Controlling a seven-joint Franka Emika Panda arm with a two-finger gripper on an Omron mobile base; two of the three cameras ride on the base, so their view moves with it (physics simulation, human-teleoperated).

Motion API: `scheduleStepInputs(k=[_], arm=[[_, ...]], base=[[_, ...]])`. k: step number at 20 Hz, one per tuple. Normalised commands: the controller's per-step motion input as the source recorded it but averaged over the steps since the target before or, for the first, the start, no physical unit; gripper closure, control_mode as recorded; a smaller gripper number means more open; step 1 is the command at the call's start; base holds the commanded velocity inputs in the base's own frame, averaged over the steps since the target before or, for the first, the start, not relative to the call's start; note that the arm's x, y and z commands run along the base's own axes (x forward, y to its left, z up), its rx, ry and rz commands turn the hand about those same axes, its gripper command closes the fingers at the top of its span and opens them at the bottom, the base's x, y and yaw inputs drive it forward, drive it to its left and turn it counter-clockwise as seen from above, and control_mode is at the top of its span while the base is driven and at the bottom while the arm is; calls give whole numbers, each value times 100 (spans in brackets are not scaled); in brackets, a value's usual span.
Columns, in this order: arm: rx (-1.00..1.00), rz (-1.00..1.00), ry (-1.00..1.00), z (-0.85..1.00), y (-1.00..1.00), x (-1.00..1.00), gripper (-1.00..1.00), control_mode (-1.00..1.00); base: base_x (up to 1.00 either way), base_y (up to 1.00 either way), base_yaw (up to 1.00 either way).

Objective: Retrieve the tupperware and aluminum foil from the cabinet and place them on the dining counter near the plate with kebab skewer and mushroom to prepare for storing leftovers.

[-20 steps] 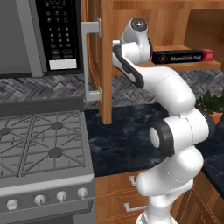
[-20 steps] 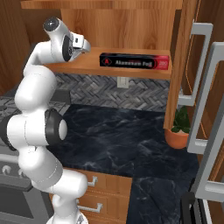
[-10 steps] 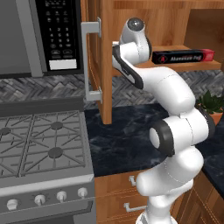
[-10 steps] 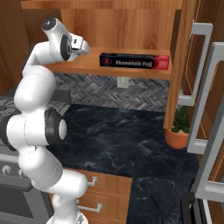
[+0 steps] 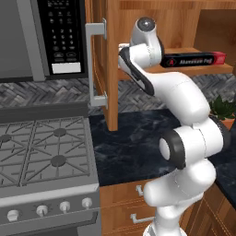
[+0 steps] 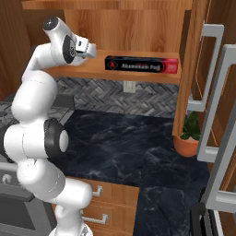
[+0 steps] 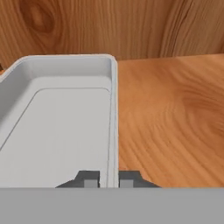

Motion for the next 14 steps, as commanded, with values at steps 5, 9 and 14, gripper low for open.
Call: scheduleStepInputs(k=[5, 9, 14], arm=[[2, -8, 0, 0, -64, -100, 100, -100], [0, 0, 0, -7, -22, -100, 100, -100], [0, 6, 0, -12, 0, -100, 100, -100]], base=[[0, 0, 0], [0, 0, 0], [0, 0, 0]])
